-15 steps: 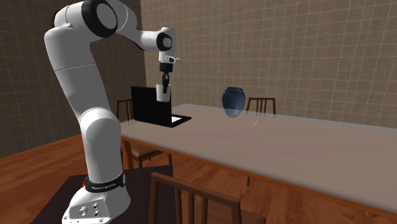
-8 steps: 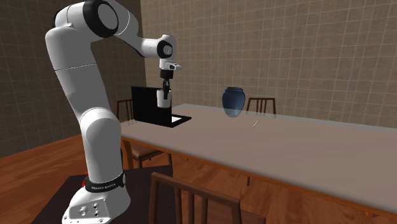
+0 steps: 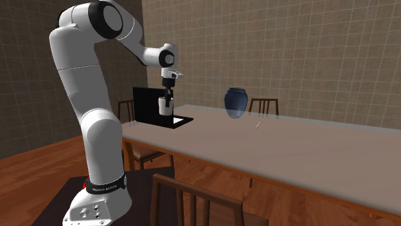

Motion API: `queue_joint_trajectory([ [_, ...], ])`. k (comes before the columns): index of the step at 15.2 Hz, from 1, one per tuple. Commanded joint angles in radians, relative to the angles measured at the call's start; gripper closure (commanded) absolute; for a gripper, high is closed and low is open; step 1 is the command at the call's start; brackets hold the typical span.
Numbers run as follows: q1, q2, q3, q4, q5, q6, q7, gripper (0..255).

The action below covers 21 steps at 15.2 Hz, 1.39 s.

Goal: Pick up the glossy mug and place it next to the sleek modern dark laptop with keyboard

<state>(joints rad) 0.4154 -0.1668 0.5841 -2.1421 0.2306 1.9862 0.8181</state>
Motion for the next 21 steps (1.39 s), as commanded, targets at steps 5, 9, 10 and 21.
queue_joint_trajectory([
  [5, 0.002, 0.027, 0.01, -0.056, -0.006, 0.082, 0.0, 255],
  [9, 0.002, 0.053, 0.017, -0.089, -0.015, 0.138, 0.003, 255],
  [10, 0.003, 0.06, 0.019, -0.097, -0.017, 0.152, 0.004, 255],
  [21, 0.004, 0.133, 0.031, -0.156, -0.051, 0.275, 0.021, 255],
])
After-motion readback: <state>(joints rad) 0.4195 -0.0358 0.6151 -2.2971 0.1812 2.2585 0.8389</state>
